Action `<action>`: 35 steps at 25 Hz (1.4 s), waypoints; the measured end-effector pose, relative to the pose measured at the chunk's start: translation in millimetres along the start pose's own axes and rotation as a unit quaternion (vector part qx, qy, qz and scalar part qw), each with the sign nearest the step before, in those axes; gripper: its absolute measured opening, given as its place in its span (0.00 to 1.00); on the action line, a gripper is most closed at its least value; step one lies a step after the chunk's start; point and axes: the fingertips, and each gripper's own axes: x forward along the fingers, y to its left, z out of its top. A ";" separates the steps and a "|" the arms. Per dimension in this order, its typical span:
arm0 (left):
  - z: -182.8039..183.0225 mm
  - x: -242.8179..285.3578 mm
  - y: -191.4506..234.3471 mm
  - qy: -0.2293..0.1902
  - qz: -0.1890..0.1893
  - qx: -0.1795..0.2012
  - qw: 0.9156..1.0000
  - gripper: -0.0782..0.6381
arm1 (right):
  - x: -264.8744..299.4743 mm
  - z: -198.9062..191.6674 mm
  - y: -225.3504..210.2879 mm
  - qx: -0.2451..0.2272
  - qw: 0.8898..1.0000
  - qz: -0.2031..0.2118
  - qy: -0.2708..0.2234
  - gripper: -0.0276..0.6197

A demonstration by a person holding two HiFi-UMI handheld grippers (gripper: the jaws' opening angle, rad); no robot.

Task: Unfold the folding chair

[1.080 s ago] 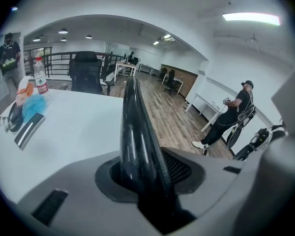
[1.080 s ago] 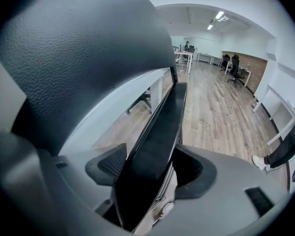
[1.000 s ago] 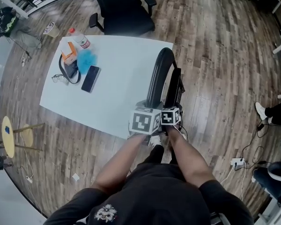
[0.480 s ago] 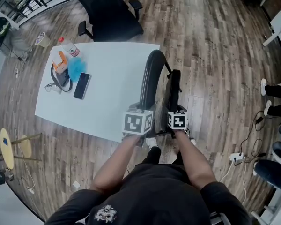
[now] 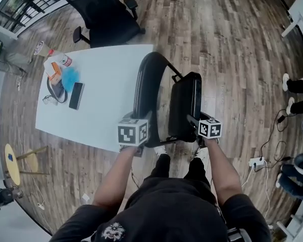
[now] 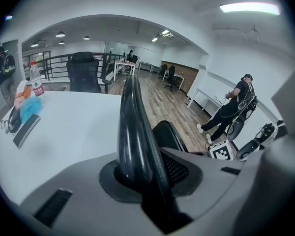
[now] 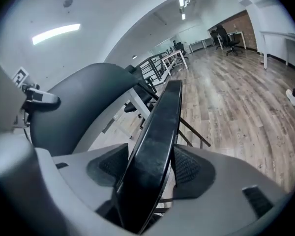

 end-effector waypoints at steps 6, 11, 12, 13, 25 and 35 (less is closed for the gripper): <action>-1.7 17.9 -36.6 0.000 0.012 0.004 1.000 0.24 | -33.8 -8.6 -60.2 0.060 0.997 0.052 -0.026 0.50; -8.2 34.9 -56.5 0.003 0.015 0.002 1.000 0.24 | -51.2 -22.5 -116.2 0.114 0.991 0.060 -0.037 0.59; -9.2 38.5 -60.0 0.004 0.015 0.003 1.000 0.24 | -55.5 -26.2 -126.4 0.119 0.990 0.070 -0.034 0.59; -9.9 42.2 -63.0 0.006 0.016 0.004 1.000 0.24 | -59.2 -29.0 -135.9 0.120 0.989 0.081 -0.029 0.59; -39.1 103.0 -68.1 -0.001 -0.008 -0.022 1.000 0.24 | -62.5 -86.3 -285.0 0.161 0.983 0.091 -0.008 0.59; -69.2 162.5 -92.9 -0.007 -0.036 -0.045 0.998 0.24 | -44.7 -140.1 -403.1 0.227 0.969 0.093 -0.023 0.59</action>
